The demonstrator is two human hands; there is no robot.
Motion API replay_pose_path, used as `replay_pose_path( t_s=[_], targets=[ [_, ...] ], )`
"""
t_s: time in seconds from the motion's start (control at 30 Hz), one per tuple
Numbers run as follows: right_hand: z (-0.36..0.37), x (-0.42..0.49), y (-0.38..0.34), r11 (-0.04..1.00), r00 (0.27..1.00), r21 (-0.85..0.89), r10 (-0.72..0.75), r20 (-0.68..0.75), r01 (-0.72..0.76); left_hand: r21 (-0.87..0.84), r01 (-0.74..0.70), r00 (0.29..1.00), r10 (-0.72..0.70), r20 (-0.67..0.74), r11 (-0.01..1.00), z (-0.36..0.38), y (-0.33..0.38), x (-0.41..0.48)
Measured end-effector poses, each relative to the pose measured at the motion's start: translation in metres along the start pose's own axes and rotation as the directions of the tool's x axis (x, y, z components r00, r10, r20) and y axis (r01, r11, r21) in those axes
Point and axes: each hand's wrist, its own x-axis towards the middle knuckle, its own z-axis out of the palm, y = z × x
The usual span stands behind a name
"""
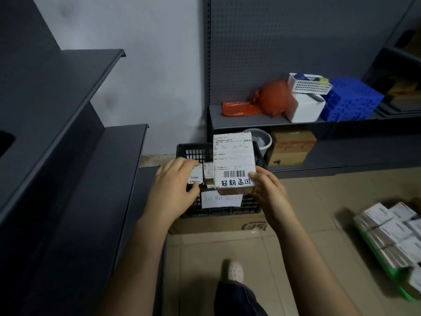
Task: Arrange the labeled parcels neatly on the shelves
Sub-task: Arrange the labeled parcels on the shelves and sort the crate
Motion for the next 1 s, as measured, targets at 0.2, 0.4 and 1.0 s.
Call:
replay_pose_path(
  t_s=[0.2,0.4,1.0],
  targets=[
    [0.016,0.133,0.000,0.999,0.997,-0.028,0.037,0.066,-0.035,0.026,0.052,0.999,-0.052,0.001,0.998,0.052,-0.041,0.101],
    [0.010,0.264,-0.010,0.991,0.989,-0.078,0.117,0.091,-0.110,0.002,0.099,0.993,-0.099,0.070,0.995,0.108,-0.061,0.206],
    [-0.054,0.396,0.139,0.859,0.871,-0.149,0.471,-0.140,-0.489,-0.244,0.515,0.737,-0.278,0.617,0.822,0.366,-0.125,0.254]
  ],
)
